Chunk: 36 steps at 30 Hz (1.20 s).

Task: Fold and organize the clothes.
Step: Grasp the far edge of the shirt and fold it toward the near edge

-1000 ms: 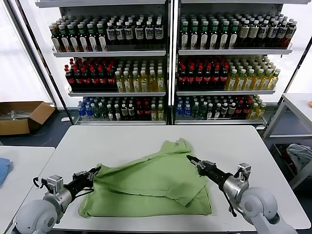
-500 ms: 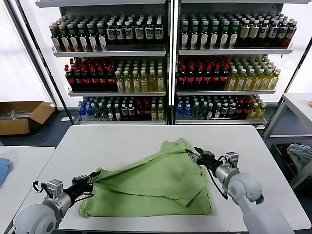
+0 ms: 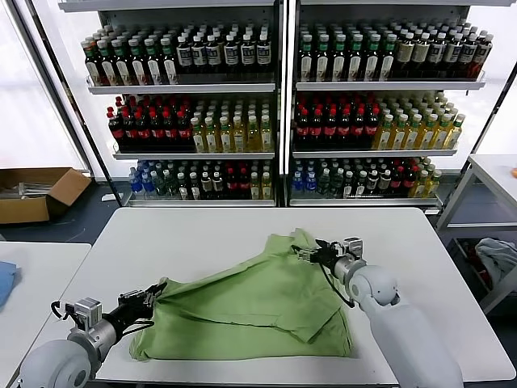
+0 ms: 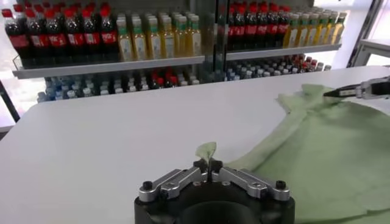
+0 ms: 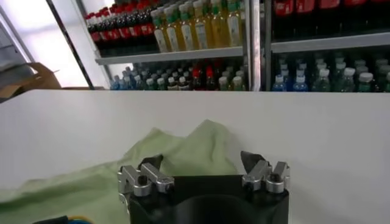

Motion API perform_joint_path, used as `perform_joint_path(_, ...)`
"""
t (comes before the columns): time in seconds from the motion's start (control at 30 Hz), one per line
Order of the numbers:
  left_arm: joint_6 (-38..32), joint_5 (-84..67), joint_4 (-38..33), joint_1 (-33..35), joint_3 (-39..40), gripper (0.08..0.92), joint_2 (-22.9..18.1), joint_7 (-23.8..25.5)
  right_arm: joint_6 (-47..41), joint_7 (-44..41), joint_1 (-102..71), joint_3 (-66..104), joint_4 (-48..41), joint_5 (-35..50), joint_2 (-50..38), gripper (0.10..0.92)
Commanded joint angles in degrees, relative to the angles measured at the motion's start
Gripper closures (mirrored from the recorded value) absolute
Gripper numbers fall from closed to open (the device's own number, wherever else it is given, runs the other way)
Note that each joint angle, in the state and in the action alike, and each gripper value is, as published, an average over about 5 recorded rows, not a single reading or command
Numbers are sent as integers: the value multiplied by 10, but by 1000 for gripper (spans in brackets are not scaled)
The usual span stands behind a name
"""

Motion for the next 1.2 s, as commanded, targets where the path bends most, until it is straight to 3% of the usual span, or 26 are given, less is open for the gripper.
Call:
perform_joint_path(0.03, 0, 0, -3, 2, -1, 911, -1, 1, -1, -1, 47, -32, -68, -5, 28, 259)
perform_joint_path(0.77, -8, -1, 4, -1, -2, 911, 1, 7, -2, -18, 7, -7, -14, 55, -2, 885)
perform_joint_path(0.97, -9, -1, 0, 1, -6, 911, 1, 7, 12, -35, -24, 19, 41, 86, -30, 919)
perform_joint_path(1.2, -10, -2, -2, 5, -15, 911, -3, 4, 22, -39, -118, 61, 184, 123, -82, 919)
